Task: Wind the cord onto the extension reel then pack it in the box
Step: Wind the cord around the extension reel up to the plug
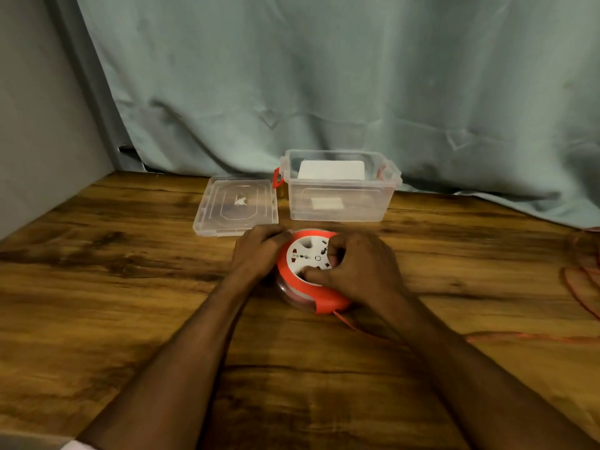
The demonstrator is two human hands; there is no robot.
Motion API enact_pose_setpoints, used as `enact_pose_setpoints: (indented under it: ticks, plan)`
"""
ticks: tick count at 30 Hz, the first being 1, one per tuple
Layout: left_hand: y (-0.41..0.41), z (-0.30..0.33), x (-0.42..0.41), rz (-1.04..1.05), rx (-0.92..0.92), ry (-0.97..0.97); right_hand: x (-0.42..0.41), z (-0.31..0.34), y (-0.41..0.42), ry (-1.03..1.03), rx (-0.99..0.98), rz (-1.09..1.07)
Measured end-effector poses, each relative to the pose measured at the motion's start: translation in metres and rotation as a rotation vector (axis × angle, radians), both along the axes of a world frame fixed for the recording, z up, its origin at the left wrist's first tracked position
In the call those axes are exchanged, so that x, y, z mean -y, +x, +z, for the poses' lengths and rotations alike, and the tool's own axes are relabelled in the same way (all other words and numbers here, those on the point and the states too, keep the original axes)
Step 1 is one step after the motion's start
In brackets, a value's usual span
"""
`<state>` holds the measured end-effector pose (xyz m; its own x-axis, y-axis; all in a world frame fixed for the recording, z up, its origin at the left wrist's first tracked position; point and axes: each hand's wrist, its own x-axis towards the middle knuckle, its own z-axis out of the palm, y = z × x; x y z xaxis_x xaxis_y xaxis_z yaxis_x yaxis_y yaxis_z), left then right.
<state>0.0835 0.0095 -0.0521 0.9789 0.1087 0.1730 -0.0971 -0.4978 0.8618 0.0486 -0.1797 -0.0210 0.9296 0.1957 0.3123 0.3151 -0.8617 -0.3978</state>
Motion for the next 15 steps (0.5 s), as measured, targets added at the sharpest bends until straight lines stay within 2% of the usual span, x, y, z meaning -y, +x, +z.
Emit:
enact_pose_setpoints:
  ticks: [5,10,13,15]
  plan:
    - [0.005,-0.003,0.0,-0.059,0.026,-0.108,-0.003,-0.004,0.006,0.02,0.082,-0.089]
    - [0.008,-0.007,0.002,-0.121,0.063,-0.162,-0.012,-0.011,0.007,0.015,0.115,-0.08]
    - [0.007,-0.005,0.002,-0.149,0.08,-0.206,-0.009,-0.014,0.012,0.026,0.192,-0.007]
    - [0.007,-0.004,0.001,-0.153,0.079,-0.217,-0.001,-0.009,0.013,0.039,0.257,0.117]
